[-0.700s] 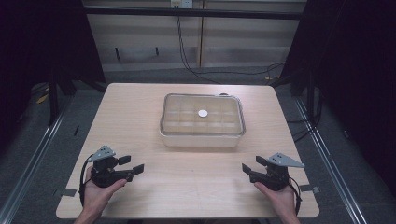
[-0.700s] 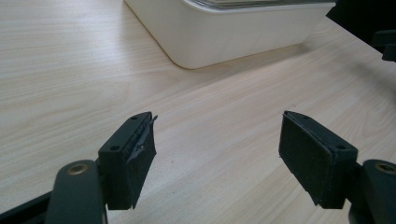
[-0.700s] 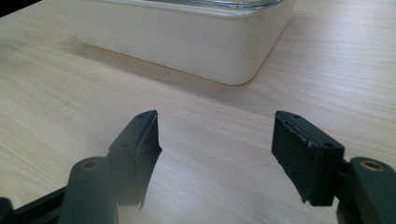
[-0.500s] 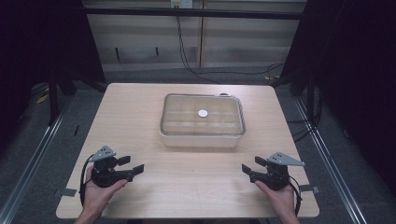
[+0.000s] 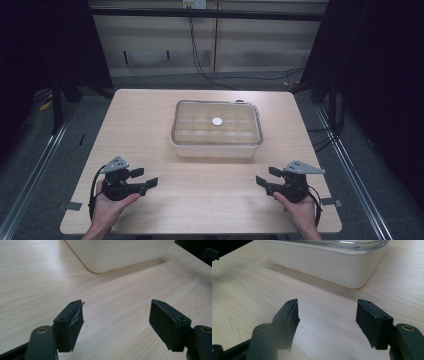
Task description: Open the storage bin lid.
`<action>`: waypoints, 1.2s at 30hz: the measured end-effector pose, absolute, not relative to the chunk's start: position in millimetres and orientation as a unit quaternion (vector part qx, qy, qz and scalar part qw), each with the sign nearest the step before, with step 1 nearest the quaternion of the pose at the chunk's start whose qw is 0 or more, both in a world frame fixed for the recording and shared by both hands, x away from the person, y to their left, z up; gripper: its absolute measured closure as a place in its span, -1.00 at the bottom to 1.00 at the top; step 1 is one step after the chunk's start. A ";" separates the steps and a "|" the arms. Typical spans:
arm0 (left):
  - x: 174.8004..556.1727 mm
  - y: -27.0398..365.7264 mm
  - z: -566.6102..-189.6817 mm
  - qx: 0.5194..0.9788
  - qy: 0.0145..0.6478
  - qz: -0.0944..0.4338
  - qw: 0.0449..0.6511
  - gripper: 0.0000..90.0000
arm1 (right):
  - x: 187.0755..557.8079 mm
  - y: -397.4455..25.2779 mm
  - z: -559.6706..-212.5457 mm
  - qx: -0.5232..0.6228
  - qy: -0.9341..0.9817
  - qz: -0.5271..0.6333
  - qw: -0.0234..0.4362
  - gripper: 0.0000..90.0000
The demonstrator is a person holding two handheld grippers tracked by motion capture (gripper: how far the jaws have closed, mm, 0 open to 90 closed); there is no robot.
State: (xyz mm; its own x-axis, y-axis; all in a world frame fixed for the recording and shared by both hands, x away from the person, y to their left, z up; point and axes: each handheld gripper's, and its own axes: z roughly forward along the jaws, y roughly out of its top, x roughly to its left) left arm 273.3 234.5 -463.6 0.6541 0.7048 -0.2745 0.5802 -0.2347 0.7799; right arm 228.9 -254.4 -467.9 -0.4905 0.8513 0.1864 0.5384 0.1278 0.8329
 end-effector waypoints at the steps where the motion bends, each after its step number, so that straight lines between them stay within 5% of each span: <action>1: 273.7 233.0 -463.8 0.784 0.409 0.065 0.462 -0.36 | 230.0 -254.2 -466.7 0.476 0.732 0.457 0.171 -0.22; 18: 297.8 220.2 -441.5 0.790 0.384 0.076 0.471 -0.19 | 250.9 -241.0 -439.8 0.465 0.747 0.454 0.141 -0.28; 36: 325.0 208.3 -432.2 0.788 0.384 0.097 0.472 -0.36 | 297.0 -252.5 -420.4 0.464 0.752 0.447 0.140 -0.35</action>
